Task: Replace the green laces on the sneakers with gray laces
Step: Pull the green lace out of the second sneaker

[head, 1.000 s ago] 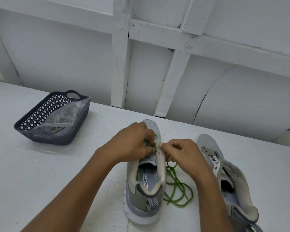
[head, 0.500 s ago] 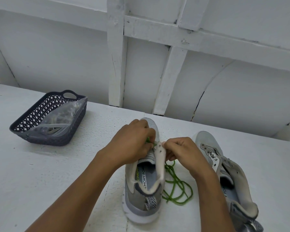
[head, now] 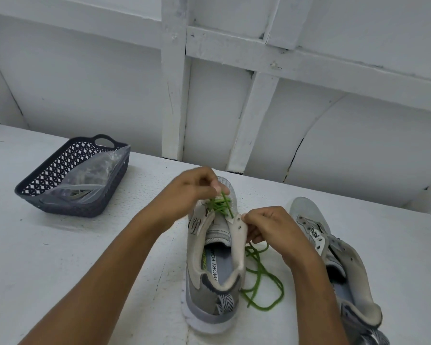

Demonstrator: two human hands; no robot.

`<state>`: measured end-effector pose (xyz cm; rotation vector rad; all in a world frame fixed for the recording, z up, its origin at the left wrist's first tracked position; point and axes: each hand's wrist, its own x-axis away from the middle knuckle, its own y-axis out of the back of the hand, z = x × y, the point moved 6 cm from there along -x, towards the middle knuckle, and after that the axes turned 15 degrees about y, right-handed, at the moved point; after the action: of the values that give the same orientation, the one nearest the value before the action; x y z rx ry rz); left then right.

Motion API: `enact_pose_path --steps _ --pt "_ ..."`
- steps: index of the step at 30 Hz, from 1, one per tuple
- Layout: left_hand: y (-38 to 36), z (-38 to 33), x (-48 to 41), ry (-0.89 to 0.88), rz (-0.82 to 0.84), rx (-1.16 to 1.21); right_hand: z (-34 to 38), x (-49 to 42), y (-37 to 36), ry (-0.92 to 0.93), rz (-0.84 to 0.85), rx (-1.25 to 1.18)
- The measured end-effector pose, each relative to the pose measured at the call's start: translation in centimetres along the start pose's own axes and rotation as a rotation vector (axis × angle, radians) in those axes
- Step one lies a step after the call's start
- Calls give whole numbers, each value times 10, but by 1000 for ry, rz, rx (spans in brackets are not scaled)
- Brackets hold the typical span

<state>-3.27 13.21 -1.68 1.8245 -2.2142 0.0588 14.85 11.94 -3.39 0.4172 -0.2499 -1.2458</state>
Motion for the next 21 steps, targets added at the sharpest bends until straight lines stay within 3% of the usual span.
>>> enact_pose_path --steps 2,5,7,12,14,16,21 --pt "5 3 -3 18 18 154 0 0 0 -9 -4 3" --pt "4 9 -6 43 -44 123 0 1 -1 -22 3 22" --pt "-2 8 -5 46 -82 -24 1 1 -1 -25 2 35" --pt "-13 6 2 65 -92 -642 4 0 -2 -14 -2 52" --pt "-15 2 4 30 -107 -730 6 0 -3 -4 0 59" --pt "-16 -2 5 -26 -115 -620 7 1 -3 5 0 75" --pt "-7 -14 10 -98 -19 -48 5 3 -1 7 -2 95"
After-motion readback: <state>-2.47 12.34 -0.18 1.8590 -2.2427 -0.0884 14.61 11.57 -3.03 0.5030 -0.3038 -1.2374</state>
